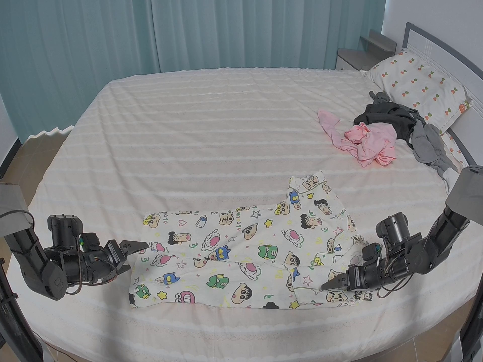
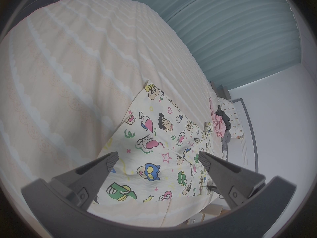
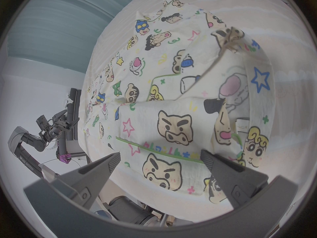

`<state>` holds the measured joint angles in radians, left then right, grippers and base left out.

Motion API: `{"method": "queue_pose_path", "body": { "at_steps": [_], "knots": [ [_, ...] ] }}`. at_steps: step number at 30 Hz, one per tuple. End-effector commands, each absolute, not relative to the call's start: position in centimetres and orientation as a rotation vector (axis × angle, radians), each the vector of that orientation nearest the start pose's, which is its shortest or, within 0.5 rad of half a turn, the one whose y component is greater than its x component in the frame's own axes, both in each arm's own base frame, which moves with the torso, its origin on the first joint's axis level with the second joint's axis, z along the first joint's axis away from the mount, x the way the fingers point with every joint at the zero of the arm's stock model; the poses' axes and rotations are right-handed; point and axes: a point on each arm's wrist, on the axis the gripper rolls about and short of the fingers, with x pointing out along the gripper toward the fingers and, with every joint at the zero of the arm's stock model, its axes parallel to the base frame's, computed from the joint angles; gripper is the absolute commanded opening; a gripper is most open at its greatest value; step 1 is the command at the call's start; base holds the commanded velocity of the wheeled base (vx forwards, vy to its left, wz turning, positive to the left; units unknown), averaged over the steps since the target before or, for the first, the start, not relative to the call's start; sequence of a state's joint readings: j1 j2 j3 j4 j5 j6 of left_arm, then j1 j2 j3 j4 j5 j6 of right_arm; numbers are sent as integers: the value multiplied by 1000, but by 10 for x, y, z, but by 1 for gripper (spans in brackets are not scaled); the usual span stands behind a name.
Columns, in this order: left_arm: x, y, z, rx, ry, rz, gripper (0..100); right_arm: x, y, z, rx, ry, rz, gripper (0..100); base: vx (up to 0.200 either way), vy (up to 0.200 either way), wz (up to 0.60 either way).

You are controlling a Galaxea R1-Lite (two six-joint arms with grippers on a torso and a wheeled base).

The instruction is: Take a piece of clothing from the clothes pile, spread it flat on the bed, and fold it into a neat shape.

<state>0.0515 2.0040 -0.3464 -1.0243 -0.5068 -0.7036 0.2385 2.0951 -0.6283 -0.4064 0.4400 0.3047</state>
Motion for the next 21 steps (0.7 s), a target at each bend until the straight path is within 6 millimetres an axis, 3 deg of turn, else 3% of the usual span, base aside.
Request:
{"method": "queue_pose_path", "body": {
  "at_steps": [1, 7, 9, 15, 18, 21],
  "knots": [
    [266, 3, 34, -845, 747, -207, 100, 283, 75, -2, 382, 1185, 436, 100, 0, 0, 0],
    [262, 4, 39, -827, 733, -208, 100, 277, 73, 19, 408, 1118, 494, 100, 0, 0, 0],
    [252, 6, 44, -754, 752, -217, 100, 258, 72, 46, 427, 1046, 578, 100, 0, 0, 0],
    [236, 6, 40, -546, 852, -210, 100, 233, 69, 66, 401, 983, 612, 100, 0, 0, 0],
    [241, 6, 37, -476, 853, -205, 100, 225, 69, 69, 391, 975, 623, 100, 0, 0, 0],
    [259, 3, 28, -458, 866, -210, 100, 222, 72, 69, 362, 972, 647, 100, 0, 0, 0]
  ]
}}
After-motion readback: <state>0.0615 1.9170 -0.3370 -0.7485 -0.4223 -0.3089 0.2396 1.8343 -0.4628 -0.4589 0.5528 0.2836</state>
